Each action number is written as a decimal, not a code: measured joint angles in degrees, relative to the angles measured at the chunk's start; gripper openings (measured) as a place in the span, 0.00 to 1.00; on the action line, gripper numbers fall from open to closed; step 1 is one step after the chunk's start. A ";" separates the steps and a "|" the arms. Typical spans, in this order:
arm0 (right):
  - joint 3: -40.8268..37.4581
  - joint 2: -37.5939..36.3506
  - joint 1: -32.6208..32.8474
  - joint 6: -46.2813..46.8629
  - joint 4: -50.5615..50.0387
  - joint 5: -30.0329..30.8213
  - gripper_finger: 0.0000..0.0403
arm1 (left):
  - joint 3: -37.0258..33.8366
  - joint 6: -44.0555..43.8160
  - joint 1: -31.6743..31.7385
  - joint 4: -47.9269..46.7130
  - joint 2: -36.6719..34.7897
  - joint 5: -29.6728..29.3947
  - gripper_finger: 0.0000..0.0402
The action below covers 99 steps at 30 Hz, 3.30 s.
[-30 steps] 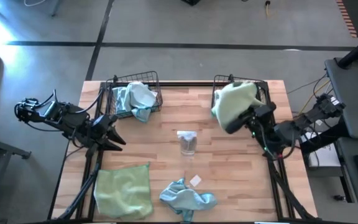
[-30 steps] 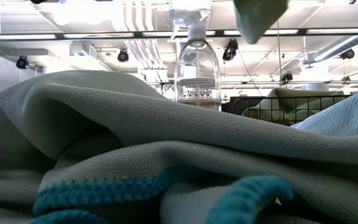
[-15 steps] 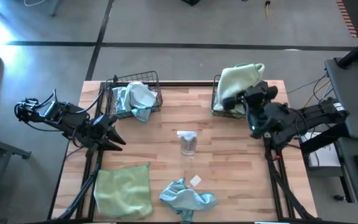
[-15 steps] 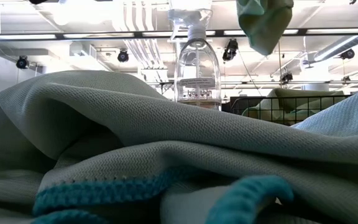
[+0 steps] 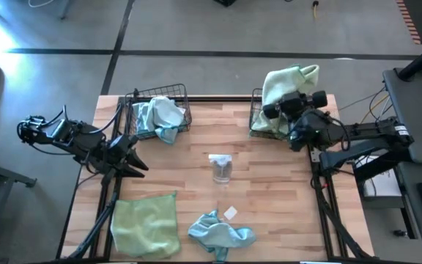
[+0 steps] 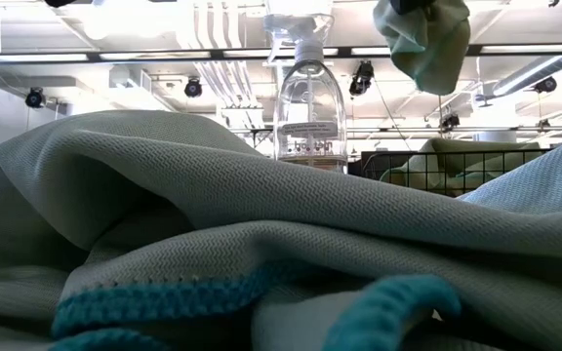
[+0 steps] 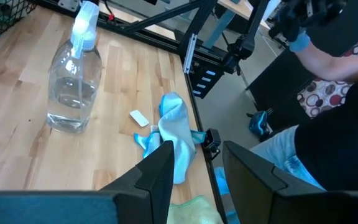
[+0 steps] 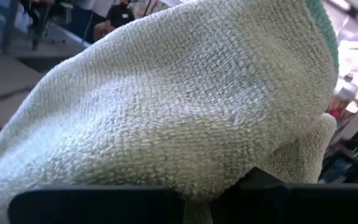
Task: Sort microfiber towel by color & place in baskets
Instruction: Put the green towel into the right wire basket, then put the blue towel into the left wire basket
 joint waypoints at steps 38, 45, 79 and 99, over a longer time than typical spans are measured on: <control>-0.32 0.44 -7.70 70.95 -67.77 -27.10 0.23 | 0.00 -0.99 0.00 0.00 0.00 -0.07 0.30; -0.32 0.42 -8.06 70.91 -67.77 -27.26 0.34 | 0.00 -0.97 0.00 0.01 0.00 -0.07 0.30; -0.27 0.48 -5.93 82.56 -30.83 -82.99 0.33 | 0.44 -3.24 0.00 0.65 -0.01 2.34 0.30; 11.30 16.47 14.67 93.58 -38.58 -84.71 0.33 | 0.44 -3.94 0.00 -0.87 -2.80 3.62 0.30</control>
